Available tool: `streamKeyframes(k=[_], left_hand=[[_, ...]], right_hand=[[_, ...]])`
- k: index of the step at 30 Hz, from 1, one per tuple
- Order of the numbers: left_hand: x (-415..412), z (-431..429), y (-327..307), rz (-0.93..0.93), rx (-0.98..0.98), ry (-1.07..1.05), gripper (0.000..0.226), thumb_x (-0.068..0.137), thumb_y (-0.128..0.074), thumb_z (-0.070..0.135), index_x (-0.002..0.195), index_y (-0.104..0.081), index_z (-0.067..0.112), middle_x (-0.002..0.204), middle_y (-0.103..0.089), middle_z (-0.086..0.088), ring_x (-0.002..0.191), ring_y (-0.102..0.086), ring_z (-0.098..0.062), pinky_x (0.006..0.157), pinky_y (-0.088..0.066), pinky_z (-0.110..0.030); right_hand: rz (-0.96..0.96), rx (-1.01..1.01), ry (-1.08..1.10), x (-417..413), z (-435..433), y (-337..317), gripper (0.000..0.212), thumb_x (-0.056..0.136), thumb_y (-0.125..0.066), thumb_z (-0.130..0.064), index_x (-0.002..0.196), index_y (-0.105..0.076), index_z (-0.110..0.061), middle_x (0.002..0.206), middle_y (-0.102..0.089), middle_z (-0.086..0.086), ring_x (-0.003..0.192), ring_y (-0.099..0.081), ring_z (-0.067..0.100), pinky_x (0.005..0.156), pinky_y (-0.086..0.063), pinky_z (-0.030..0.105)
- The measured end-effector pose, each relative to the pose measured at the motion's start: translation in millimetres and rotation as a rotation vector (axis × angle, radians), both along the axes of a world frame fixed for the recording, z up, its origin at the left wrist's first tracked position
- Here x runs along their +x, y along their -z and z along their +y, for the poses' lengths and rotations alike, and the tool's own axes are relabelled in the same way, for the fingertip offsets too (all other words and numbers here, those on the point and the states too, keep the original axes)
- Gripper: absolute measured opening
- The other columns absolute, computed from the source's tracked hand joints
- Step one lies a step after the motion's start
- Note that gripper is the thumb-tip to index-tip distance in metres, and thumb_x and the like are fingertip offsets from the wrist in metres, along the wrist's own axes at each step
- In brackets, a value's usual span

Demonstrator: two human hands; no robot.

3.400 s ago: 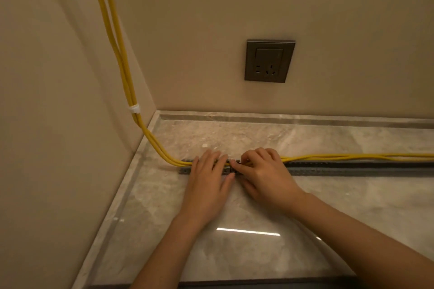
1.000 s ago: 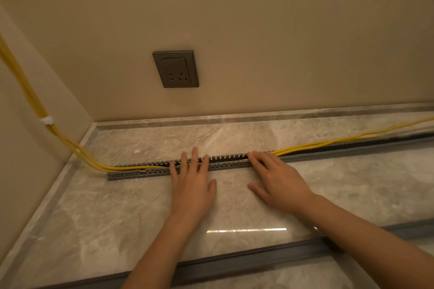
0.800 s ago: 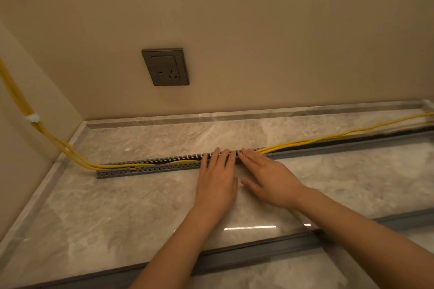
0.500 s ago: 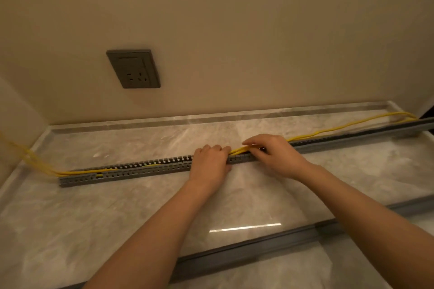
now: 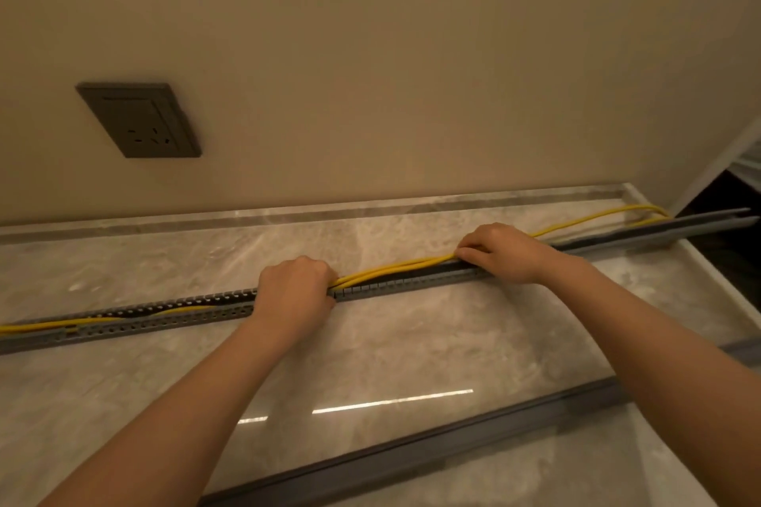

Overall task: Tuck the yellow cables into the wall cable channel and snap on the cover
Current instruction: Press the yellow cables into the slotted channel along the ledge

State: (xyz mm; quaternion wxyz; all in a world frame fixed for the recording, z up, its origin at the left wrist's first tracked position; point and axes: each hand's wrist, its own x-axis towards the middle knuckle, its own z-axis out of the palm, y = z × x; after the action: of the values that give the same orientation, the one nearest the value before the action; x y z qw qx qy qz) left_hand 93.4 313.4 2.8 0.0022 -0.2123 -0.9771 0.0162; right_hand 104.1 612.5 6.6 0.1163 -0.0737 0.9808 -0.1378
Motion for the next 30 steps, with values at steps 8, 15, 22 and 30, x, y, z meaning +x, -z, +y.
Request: streamKeyframes(k=[8,15,22,30], left_hand=[[4,16,-6,-0.029,-0.132,-0.101,0.02,0.088,-0.053,0.031,0.103,-0.066,0.027,0.093,-0.064,0.0,0.085,-0.061,-0.022,0.062,-0.037,-0.029],[6,18,-9,-0.037,-0.165,-0.114,0.02,0.089,-0.052,0.032,0.102,-0.066,0.025,0.091,-0.065,-0.003,0.084,-0.061,-0.024,0.062,-0.038,-0.03],[9,13,-2,-0.019,-0.103,-0.101,0.025,0.089,-0.052,0.032,0.111,-0.064,0.028,0.096,-0.068,-0.002,0.089,-0.062,-0.024,0.067,-0.044,-0.031],[13,10,6,0.023,-0.017,-0.09,0.022,0.091,-0.049,0.03,0.108,-0.063,0.027,0.095,-0.068,-0.002,0.088,-0.062,-0.025,0.068,-0.046,-0.033]], right_hand=[[-0.096,0.03,-0.01,-14,4,12,0.033,0.095,-0.036,-0.05,0.088,-0.052,-0.022,0.086,-0.052,0.0,0.087,-0.042,0.02,0.074,-0.034,0.037],[0.147,-0.192,-0.067,-5,14,2,0.022,0.088,-0.058,-0.038,0.077,-0.056,-0.019,0.072,-0.055,-0.006,0.068,-0.052,0.015,0.062,-0.041,0.034],[0.229,-0.178,0.07,17,20,8,0.017,0.082,-0.068,-0.036,0.073,-0.058,-0.026,0.067,-0.054,-0.009,0.065,-0.051,0.012,0.058,-0.04,0.031],[0.379,-0.254,0.38,29,2,15,0.018,0.071,-0.079,-0.03,0.06,-0.07,-0.019,0.057,-0.05,-0.014,0.059,-0.048,0.008,0.049,-0.029,0.018]])
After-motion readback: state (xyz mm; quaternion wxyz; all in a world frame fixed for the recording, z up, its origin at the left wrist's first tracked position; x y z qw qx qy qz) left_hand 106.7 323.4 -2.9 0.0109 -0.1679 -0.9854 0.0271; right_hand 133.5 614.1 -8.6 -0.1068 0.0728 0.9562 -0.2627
